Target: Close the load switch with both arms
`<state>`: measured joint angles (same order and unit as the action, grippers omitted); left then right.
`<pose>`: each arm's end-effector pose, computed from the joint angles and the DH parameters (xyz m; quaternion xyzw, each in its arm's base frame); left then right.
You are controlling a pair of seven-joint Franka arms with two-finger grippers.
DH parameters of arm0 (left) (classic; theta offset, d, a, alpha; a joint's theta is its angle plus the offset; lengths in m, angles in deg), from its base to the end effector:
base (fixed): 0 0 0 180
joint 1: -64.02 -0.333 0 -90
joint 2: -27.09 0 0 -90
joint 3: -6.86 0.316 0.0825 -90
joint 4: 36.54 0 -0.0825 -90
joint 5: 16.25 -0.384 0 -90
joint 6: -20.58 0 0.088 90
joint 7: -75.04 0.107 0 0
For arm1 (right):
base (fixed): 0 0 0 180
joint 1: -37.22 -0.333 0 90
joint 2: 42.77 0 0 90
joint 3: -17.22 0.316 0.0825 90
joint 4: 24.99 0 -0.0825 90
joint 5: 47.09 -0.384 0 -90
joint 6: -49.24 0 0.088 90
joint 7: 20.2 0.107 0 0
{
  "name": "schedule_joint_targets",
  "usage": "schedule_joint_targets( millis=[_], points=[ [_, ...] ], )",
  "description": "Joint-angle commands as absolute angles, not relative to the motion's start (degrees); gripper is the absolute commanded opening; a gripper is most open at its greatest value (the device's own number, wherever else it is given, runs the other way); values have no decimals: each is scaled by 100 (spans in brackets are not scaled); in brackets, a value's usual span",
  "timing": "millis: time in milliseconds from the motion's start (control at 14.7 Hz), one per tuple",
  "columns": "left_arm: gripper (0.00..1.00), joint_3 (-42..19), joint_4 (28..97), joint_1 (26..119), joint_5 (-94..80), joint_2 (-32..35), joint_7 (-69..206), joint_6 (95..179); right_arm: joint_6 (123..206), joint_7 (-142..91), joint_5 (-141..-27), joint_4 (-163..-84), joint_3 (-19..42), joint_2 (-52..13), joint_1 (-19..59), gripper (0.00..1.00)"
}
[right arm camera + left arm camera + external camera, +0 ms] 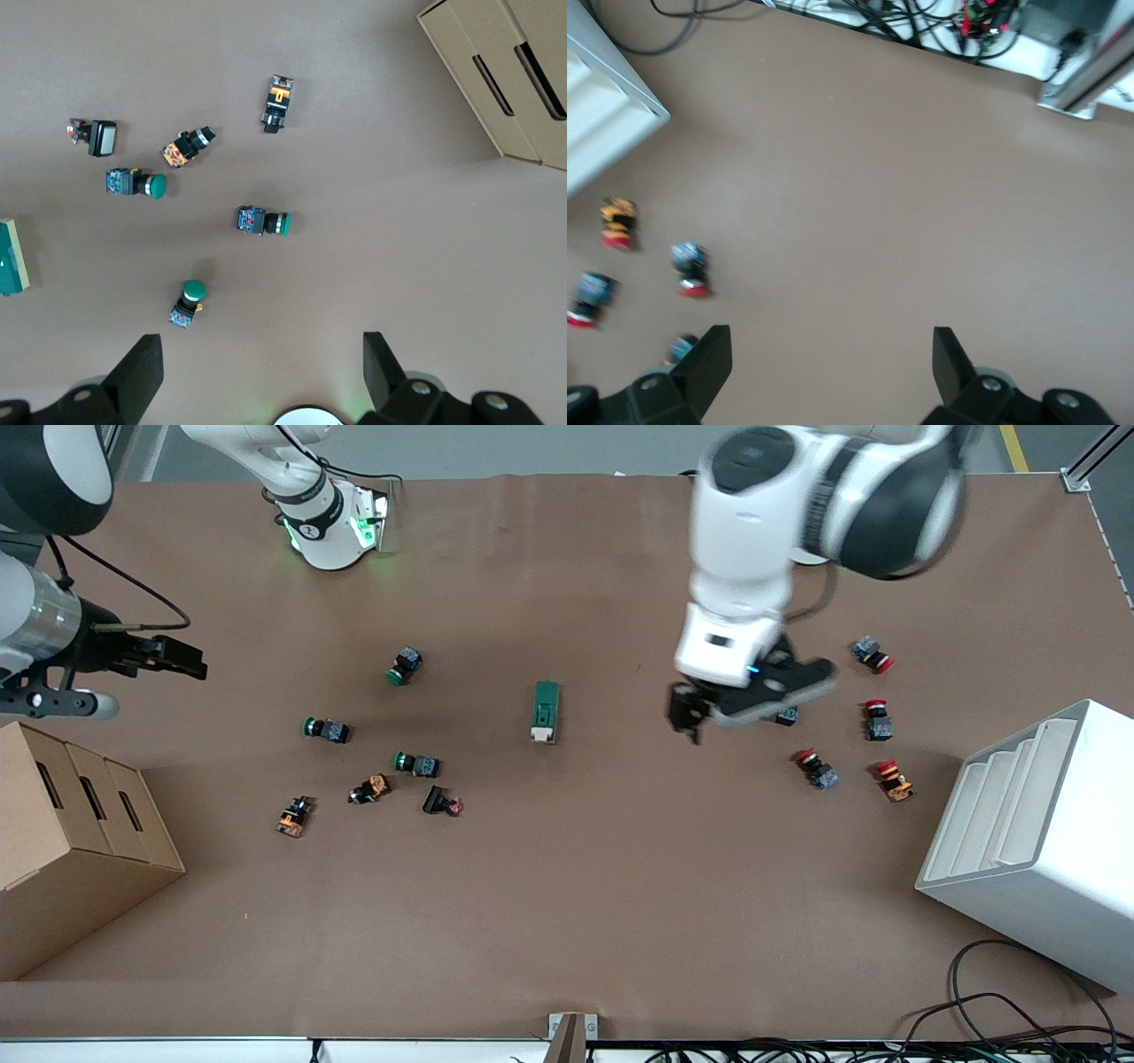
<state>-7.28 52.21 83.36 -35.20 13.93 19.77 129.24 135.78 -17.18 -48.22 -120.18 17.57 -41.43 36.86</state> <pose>0.5589 -0.3228 0.5341 -0.9780 -0.1495 -0.1365 0.0507 0.5488 0.0090 0.5647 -0.9959 0.0203 0.0873 0.0071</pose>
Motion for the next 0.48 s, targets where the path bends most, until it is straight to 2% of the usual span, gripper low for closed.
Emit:
schedule_joint_targets(
  millis=[0, 409],
  points=[
    [100, -799, 5320, 7766, -3165, 1724, 3104, 12596, 13528, -1976, -4806, -12053, 1783, -4295, 3863, 100],
    [100, -720, 5346, 6711, -2322, 2321, 5408, 11472, 13239, -1976, -4832, -11325, 1810, -4068, 3872, 100]
  ],
)
